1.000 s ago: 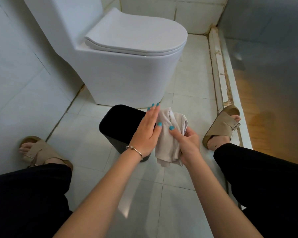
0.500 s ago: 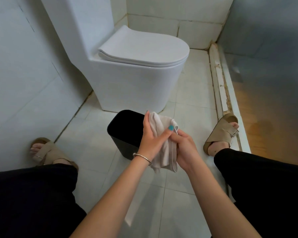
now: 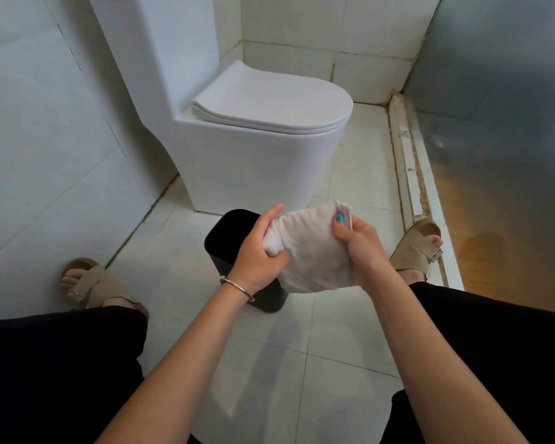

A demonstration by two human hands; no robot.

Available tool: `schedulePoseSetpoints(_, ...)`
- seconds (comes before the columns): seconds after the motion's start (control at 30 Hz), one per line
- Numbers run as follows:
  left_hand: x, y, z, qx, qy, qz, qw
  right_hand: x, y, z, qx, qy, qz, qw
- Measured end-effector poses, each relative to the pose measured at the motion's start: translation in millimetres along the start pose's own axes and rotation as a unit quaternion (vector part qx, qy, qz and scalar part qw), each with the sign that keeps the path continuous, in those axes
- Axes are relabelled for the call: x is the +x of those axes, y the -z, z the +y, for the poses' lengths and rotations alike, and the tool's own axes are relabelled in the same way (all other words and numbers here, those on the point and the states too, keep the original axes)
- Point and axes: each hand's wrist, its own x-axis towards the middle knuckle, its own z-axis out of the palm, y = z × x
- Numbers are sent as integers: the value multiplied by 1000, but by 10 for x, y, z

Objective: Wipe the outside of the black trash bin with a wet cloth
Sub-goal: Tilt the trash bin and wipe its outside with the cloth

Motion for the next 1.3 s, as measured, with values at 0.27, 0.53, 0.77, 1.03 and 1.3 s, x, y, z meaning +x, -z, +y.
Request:
schedulePoseSetpoints(0.27,132,68,274,85,19,-99,991,98,-22,-249,-92,101,-104,985)
schedulePoseSetpoints(0.53,163,113,370,12,-114,-23,993,88,76,-144,-56,51,-61,995)
schedulePoseSetpoints(0.77,168,209,403,-48,-83,29,995,-61,-60,233,218,-161,-160,949)
schedulePoseSetpoints(1.03,131,224,330,-51,-69,42,995,111,-100,437,254,-97,-146,951)
schedulePoseSetpoints(1.3,88,195,429,-94,-84,4,992,-76,-415,488,413,-176,-232,863)
